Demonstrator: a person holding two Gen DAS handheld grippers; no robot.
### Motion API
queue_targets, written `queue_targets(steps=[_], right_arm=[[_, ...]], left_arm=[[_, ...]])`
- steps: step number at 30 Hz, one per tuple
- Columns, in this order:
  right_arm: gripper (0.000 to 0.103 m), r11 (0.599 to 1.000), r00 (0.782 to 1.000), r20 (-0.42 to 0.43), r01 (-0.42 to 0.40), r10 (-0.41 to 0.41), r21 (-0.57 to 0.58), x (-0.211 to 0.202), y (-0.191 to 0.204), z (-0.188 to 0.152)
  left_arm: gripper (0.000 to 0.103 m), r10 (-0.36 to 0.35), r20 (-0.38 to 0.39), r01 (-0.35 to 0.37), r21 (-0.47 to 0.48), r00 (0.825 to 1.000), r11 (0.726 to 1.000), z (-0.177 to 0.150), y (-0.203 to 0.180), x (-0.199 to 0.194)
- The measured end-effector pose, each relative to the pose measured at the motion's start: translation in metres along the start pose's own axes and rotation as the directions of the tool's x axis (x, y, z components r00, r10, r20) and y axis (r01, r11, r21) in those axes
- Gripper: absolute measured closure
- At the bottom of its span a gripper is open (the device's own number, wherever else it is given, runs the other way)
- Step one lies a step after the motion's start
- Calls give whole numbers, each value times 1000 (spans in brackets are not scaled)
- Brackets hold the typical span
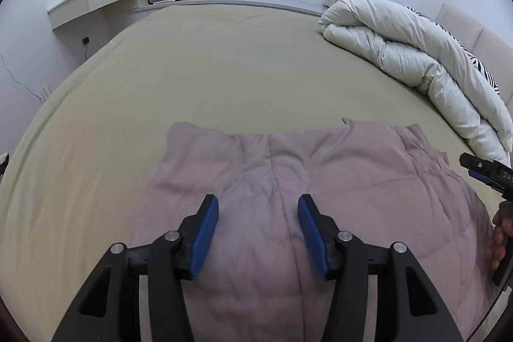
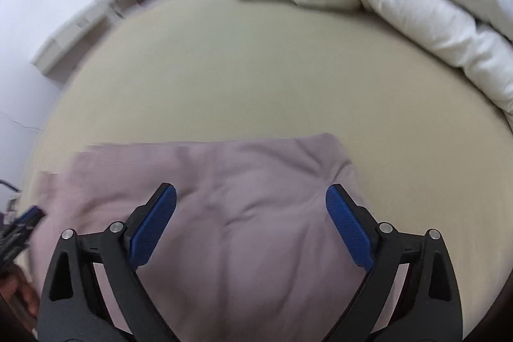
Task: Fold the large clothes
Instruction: 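Press and smooth the coat back flat with both grippers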
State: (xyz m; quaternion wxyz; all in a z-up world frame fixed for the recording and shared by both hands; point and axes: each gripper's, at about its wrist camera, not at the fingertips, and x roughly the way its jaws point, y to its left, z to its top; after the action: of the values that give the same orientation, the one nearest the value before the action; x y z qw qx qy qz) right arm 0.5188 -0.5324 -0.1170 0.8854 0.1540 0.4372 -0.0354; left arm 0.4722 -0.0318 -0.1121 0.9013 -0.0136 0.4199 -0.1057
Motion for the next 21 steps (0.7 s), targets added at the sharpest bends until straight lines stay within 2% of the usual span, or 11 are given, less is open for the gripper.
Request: queue_targets(steps=[2,3,5,6,7,8,13,16,17,19,21], right_arm=[[8,996,996,39,-77,78,-34,-40,14,-23],[8,993,996,26,-82,85,-79,-48,23,-34],[8,983,998,-54,-24,15,-183,-40,38,-62],[7,981,995,-100,-9,-10,-191,-31,41,-79],[6,986,994,-108,-23,5,-167,-23,37,-89],[6,985,997,-77,-27,14,-170,-21,37,-96],[0,983,998,-48,23,-32,-182,0,38,-99],[0,987,992,-110,51,-69,-152,-7,43,-87],[1,991,989,-127,66,-81,-118,-20,46,-84],[1,994,998,-70,-8,0,-113,-43,53,-66],[1,987,999,-4,-33,33,-157,-73,64,-81]], left_arm=[[45,-17,11,17,-15,1000,1000,-15,4,-15],[45,-12,-7,12,4,1000,1000,-22,3,-12],[43,-5,3,5,37,1000,999,-38,2,-3],[39,-11,16,10,47,1000,999,-42,3,-1],[39,-19,20,18,47,1000,999,-44,4,2],[37,-37,19,37,29,999,999,-44,8,5],[35,-23,-2,23,72,1000,997,-42,5,13],[36,-8,-61,11,45,998,999,-36,5,0],[40,-11,-79,15,48,997,999,-35,2,-11],[40,-33,-81,40,86,996,996,-37,-10,-31],[40,-61,-56,68,133,997,989,-46,-23,-49]])
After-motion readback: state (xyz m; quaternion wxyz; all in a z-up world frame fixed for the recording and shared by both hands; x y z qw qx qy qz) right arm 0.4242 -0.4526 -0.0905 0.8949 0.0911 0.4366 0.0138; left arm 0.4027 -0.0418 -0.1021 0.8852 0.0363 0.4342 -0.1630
